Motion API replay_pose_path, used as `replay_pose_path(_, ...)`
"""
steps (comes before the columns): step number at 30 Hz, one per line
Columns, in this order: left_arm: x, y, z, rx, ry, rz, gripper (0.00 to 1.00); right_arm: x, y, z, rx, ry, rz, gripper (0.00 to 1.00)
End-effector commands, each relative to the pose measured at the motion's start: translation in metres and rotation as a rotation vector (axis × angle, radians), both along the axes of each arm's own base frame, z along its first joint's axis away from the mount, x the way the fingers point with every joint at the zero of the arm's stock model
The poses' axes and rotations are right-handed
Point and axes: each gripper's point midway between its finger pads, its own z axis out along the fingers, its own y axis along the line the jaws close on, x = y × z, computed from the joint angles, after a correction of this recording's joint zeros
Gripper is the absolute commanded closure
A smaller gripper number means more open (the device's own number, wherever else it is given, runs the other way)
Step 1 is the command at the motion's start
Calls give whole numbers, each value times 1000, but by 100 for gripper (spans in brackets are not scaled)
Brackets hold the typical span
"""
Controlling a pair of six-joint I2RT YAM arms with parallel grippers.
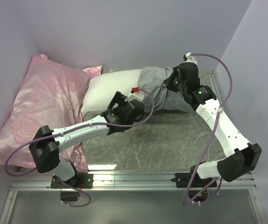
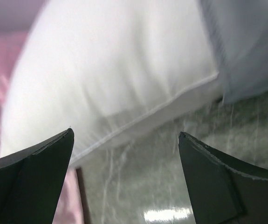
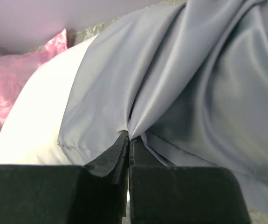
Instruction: Remove the pillowcase from the pillow
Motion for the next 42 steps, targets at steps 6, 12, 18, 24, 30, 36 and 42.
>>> replay_pose_path(6, 37, -33, 40, 219, -174, -281, 1, 2, -5, 43, 27, -82, 1, 100)
replay_pose_path(12, 37, -32, 21, 294, -67, -485, 1, 7, -10, 53, 35, -86, -3, 100)
replay_pose_path(18, 48, -29, 12, 336, -109, -603, 1, 11, -14, 59, 53, -90, -1, 100)
replay_pose_path(24, 53, -39, 2, 337, -145, -686, 1, 12, -13, 60, 60, -86, 2, 100)
replay_pose_path(30, 78, -24, -15, 401, -199, -599, 1, 13, -13, 66, 68, -95, 4, 100)
replay_pose_path(36, 103, -12, -2, 388, -261, -448, 91, 16, -25, 69, 70, -95, -18, 100)
replay_pose_path(42, 140, 28, 70, 254, -358, -85, 100, 28, -71, 71, 97, -78, -122, 100)
